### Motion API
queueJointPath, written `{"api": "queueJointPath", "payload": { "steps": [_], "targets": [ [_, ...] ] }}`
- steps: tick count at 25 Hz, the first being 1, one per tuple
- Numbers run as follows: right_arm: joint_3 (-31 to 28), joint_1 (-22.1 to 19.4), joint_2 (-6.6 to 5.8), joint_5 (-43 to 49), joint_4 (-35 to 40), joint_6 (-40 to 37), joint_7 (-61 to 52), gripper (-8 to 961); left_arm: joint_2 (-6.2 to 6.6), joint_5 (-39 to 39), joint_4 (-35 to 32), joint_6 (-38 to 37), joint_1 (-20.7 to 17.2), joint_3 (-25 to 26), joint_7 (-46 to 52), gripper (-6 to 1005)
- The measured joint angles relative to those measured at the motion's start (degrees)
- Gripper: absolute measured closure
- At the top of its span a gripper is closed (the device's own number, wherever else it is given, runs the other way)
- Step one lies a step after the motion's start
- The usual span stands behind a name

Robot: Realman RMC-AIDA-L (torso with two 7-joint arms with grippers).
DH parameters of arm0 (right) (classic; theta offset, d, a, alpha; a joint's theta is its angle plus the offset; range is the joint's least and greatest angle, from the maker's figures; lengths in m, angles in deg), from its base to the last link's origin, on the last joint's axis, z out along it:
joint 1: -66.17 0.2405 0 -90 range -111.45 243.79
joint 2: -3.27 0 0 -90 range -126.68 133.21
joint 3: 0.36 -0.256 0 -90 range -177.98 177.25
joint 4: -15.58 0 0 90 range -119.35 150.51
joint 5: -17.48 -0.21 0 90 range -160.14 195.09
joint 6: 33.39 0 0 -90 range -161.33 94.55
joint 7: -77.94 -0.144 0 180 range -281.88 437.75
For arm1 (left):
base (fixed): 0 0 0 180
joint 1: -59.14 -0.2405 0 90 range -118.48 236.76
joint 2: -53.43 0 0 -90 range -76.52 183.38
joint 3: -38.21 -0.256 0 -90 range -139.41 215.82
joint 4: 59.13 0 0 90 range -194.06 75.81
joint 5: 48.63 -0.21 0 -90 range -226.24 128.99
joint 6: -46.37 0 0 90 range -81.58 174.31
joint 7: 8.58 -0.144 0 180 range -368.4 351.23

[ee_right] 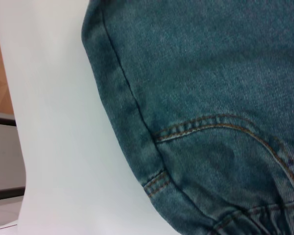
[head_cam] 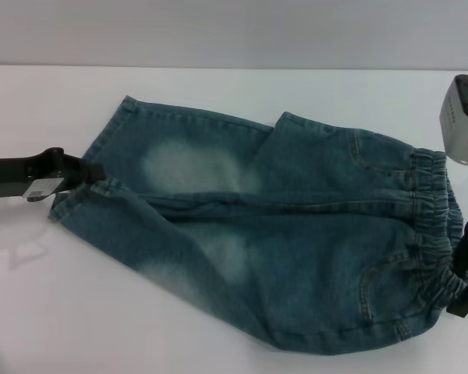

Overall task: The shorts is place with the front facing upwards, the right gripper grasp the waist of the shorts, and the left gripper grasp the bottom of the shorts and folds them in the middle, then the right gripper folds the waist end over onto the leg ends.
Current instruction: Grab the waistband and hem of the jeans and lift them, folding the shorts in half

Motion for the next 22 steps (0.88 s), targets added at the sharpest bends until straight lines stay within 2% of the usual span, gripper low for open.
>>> {"api": "queueJointPath", "payload": {
  "steps": [9, 14, 19, 22],
  "targets": [
    [0.34, -0.02, 0.0, 0.2, -0.45, 1.23, 0.12, 426, 0.09, 0.08, -0.04, 0.36, 0.32, 0.05, 0.0, 906],
    [0.22, -0.16, -0.06, 0.28, -0.53, 1.25, 0.27, 671, 0.2, 0.12, -0.14, 0.66, 0.72, 0.34, 0.0, 905],
    [-1.04, -0.56, -0.37, 0.13, -0.53, -0.2, 1.29, 856, 0.38, 0.17, -0.26, 0.94, 1.04, 0.85, 0.28, 904],
    [-3.96, -1.28, -0.69, 0.21, 0.23, -1.54, 2.01, 951, 0.5, 0.24, -0.38, 1.04, 1.28, 1.71, 0.43, 903]
  ]
}}
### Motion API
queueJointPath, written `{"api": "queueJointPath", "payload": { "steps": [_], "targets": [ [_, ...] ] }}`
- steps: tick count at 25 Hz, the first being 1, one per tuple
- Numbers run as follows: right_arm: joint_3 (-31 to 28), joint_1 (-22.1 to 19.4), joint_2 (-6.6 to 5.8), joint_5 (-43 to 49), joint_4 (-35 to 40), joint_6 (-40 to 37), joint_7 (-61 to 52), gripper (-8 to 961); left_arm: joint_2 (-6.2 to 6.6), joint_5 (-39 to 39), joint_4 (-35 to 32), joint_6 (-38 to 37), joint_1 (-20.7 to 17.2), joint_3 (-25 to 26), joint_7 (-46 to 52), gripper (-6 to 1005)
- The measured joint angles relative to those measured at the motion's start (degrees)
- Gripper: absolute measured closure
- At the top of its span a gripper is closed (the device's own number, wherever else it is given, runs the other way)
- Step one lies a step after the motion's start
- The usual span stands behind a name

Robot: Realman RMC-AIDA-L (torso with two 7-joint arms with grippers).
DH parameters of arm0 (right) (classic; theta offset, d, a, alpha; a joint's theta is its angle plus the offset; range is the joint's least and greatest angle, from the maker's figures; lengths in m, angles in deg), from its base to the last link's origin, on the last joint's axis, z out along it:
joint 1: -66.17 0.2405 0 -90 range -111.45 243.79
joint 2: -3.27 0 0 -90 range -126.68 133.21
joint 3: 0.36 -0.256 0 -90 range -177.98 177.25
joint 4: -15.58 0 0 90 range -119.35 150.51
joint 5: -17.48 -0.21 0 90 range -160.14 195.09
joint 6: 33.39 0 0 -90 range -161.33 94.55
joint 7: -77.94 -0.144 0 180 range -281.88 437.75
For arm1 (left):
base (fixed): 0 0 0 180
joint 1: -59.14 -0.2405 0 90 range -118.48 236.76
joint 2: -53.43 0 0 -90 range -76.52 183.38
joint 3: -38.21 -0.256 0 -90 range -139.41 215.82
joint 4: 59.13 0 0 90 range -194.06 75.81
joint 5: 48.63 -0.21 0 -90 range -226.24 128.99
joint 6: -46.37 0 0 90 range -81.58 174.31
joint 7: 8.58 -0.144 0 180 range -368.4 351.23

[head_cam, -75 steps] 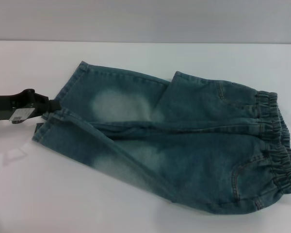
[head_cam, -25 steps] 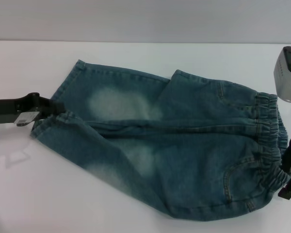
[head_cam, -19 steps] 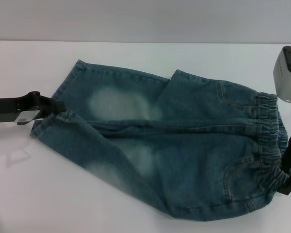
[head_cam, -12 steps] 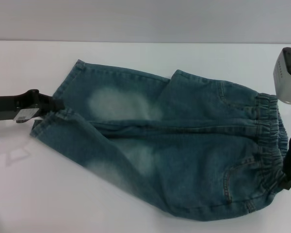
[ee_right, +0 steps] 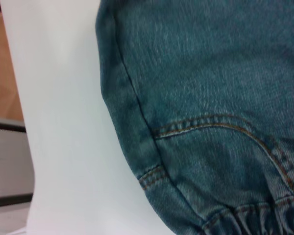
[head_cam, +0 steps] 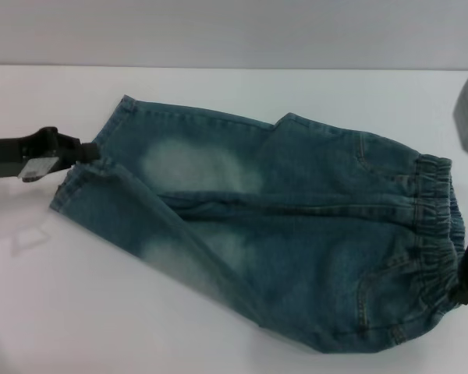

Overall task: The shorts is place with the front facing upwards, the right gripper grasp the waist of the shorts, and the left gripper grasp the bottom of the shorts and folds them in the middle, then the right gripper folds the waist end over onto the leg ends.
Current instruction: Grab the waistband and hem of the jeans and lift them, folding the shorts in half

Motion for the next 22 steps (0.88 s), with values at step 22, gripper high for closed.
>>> {"api": "queueJointPath", "payload": {
  "steps": [22],
  "targets": [
    [-30.54, -17.42, -2.25, -18.49, -3.63, 2.15, 7.53, 950, -0.93, 0.02, -1.55, 12.44, 4.34, 3.75, 0.36, 898]
  ]
}}
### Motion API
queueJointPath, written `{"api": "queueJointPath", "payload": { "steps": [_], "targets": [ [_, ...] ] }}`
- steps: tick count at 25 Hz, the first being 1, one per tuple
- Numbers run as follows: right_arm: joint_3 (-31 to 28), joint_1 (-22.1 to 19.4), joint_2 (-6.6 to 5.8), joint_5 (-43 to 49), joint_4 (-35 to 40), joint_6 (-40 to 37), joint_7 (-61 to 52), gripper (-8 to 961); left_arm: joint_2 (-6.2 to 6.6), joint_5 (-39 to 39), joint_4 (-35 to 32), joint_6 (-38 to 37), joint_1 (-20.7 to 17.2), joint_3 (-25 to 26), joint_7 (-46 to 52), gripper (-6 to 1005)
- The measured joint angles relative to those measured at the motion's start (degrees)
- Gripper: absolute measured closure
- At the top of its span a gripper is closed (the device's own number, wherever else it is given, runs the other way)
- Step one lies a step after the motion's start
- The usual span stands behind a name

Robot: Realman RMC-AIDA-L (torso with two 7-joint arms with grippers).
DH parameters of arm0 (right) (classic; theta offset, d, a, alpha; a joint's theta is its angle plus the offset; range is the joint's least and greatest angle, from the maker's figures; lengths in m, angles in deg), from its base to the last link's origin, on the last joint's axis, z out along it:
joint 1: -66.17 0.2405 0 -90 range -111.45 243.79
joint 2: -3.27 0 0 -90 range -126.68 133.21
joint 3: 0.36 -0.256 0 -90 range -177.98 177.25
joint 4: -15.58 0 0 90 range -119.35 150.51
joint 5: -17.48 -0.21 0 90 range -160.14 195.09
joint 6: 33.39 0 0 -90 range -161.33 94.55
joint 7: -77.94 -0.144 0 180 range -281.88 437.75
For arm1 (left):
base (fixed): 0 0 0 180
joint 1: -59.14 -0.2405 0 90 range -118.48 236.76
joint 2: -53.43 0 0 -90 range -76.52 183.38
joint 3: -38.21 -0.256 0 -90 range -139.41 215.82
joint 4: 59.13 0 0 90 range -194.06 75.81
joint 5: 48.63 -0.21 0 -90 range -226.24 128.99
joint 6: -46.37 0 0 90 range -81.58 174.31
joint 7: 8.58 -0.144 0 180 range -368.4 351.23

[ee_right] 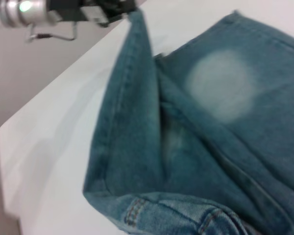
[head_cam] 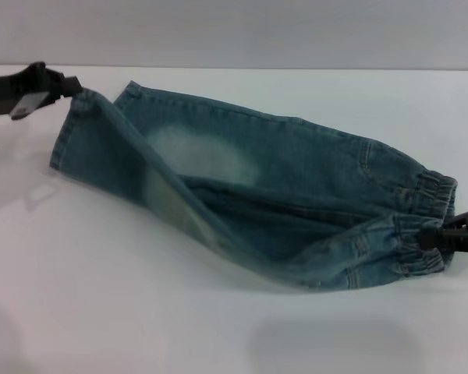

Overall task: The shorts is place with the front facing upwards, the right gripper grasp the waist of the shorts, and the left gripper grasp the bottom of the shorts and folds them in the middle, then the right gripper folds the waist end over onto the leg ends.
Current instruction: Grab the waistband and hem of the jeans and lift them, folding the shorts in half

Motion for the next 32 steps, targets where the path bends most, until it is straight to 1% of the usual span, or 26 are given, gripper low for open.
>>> {"api": "queueJointPath", "payload": {
  "steps": [4, 10, 15, 19, 21, 24, 29, 32],
  "targets": [
    [-5.16, -3.11, 0.92, -1.72, -0.84, 2.04, 0.24, 949, -0.61, -0.2, -0.22, 4.34, 1.16, -0.33, -0.06, 897],
    [-9.23, -6.11, 1.49, -4.34, -3.15, 5.41, 0.29, 948, -1.87, -0.58, -0.27, 11.21, 2.17, -1.09, -1.22, 896],
    [-12.71, -7.8, 2.65, -5.89, -3.3, 8.99, 0.36, 948, -2.15, -0.62, -0.27, 15.28, 2.53, -4.27, -1.5, 894],
    [-12.91, -8.04, 3.45, -6.04, -3.77, 13.63, 0.4, 947, -2.53, -0.62, -0.13, 18.14, 2.77, -7.12, -1.52, 893],
    [-12.95, -7.81, 4.16, -6.08, -3.79, 15.59, 0.84, 947, -2.76, -0.62, 0.08, 18.92, 2.88, -7.77, -1.52, 893],
    [-12.86, -7.05, 4.91, -6.39, -3.89, 17.26, 1.65, 947, -3.26, -0.62, 0.09, 19.72, 2.91, -7.93, -1.58, 892],
    [-12.58, -5.66, 5.42, -6.58, -3.89, 18.81, 1.84, 946, -4.01, -0.64, -0.16, 20.84, 2.96, -7.99, -2.38, 891],
    [-13.01, -5.7, 5.88, -7.89, -3.49, 19.84, 2.24, 946, -4.75, -0.65, -0.28, 21.88, 3.44, -8.01, -3.29, 890]
  ]
}}
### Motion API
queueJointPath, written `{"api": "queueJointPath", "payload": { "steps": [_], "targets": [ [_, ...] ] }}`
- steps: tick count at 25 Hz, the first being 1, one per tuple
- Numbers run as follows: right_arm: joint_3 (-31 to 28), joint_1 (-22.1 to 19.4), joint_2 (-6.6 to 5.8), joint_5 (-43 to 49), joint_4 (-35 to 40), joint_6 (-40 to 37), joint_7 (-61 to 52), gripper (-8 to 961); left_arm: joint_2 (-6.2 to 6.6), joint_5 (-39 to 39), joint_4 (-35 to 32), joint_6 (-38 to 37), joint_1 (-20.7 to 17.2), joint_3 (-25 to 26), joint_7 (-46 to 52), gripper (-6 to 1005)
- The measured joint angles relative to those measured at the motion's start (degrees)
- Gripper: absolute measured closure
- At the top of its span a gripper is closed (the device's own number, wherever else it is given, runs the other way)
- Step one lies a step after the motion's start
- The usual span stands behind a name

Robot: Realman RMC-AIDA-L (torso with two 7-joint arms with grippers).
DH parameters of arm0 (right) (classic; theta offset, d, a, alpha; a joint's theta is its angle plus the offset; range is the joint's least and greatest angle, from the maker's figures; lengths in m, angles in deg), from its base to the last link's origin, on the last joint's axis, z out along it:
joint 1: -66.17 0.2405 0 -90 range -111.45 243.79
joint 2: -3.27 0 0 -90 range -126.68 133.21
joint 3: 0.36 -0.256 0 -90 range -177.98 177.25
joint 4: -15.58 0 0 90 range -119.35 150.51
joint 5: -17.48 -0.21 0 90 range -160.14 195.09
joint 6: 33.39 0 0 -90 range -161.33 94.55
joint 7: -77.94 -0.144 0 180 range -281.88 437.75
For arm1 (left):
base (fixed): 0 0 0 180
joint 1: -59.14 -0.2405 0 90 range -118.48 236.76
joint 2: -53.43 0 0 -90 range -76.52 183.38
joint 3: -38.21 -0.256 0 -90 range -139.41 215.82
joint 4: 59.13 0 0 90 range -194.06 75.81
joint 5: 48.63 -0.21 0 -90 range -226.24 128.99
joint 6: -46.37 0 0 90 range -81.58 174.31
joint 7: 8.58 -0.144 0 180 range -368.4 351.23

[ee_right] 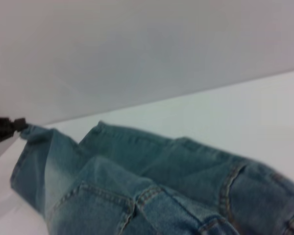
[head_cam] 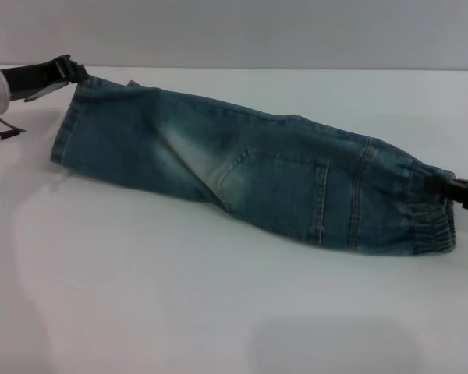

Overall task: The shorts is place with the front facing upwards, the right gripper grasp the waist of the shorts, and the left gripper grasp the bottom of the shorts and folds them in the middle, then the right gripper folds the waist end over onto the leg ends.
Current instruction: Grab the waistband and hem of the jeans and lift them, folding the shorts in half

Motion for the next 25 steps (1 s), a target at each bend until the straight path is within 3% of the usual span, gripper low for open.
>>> {"api": "queueJointPath", "payload": {
  "steps": [16, 25],
  "targets": [
    [-0.79, -5.74, 3.5, -13.64, -0.09, 5.25, 8.31, 944, -0.97, -0.45, 0.46, 2.6, 2.95, 0.04, -2.06, 887],
    [-0.97, -7.3, 3.54, -14.77, 0.2, 6.02, 8.88, 943, -1.08, -3.37, 0.7, 4.89, 2.89, -0.01, -1.87, 884]
  ]
}}
